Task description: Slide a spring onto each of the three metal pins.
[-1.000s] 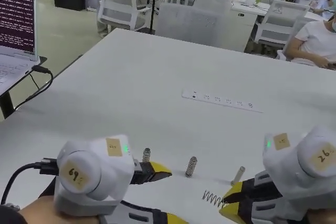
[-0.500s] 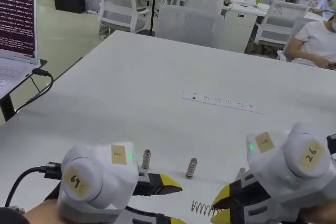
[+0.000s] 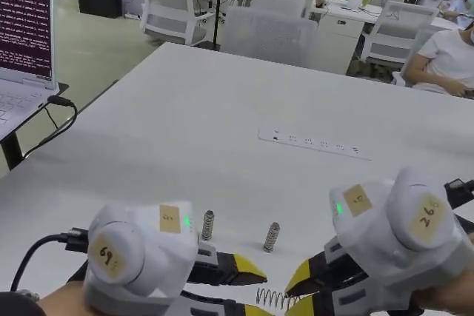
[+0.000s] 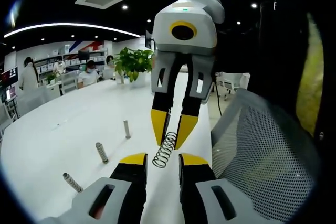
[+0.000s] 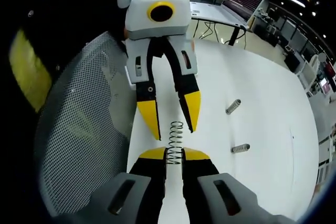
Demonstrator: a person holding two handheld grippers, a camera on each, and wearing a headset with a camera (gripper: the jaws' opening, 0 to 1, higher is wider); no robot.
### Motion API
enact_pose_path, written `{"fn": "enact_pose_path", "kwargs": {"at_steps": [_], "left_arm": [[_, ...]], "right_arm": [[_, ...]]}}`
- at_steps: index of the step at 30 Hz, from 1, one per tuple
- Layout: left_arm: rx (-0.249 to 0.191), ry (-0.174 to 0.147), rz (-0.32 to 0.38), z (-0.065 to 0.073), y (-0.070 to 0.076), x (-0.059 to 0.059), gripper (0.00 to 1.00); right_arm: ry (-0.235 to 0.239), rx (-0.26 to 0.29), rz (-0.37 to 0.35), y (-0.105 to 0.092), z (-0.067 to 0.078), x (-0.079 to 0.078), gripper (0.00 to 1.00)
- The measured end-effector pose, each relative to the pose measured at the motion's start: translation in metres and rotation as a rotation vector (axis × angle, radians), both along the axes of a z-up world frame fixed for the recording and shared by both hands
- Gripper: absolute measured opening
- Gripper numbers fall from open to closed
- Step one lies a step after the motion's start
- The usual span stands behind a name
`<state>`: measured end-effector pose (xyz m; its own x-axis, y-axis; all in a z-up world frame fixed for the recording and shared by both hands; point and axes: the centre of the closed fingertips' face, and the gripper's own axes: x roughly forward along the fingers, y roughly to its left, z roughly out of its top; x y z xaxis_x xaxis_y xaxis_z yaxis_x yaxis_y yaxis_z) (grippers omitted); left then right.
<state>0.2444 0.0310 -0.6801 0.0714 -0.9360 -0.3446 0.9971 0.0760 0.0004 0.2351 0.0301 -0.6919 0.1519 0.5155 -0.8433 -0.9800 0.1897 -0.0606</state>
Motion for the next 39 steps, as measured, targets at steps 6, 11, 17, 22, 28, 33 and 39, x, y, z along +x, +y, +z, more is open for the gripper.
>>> {"fn": "enact_pose_path", "kwargs": {"at_steps": [6, 11, 17, 22, 28, 33, 39], "left_arm": [[-0.001, 0.001, -0.009, 0.000, -0.001, -0.003, 0.10], [0.006, 0.003, -0.012, -0.002, -0.002, -0.004, 0.07], [0.018, -0.004, -0.033, -0.005, -0.003, -0.010, 0.05], [0.013, -0.001, -0.050, -0.003, -0.003, -0.013, 0.04], [0.018, 0.007, -0.075, -0.004, -0.002, -0.017, 0.03], [0.017, 0.019, -0.066, -0.003, -0.001, -0.015, 0.02], [0.012, 0.032, -0.066, -0.001, 0.000, -0.015, 0.02]], "right_arm": [[-0.008, -0.006, 0.019, 0.000, 0.000, -0.002, 0.08], [-0.008, -0.012, 0.039, 0.001, -0.001, -0.004, 0.08], [-0.009, -0.023, 0.071, 0.000, -0.002, -0.010, 0.08], [-0.004, -0.012, 0.080, 0.000, 0.001, -0.011, 0.08], [-0.008, -0.010, 0.077, 0.000, 0.000, -0.010, 0.09], [-0.003, 0.003, 0.073, 0.002, 0.000, -0.009, 0.09], [-0.004, 0.028, 0.072, 0.002, 0.003, -0.008, 0.10]]}}
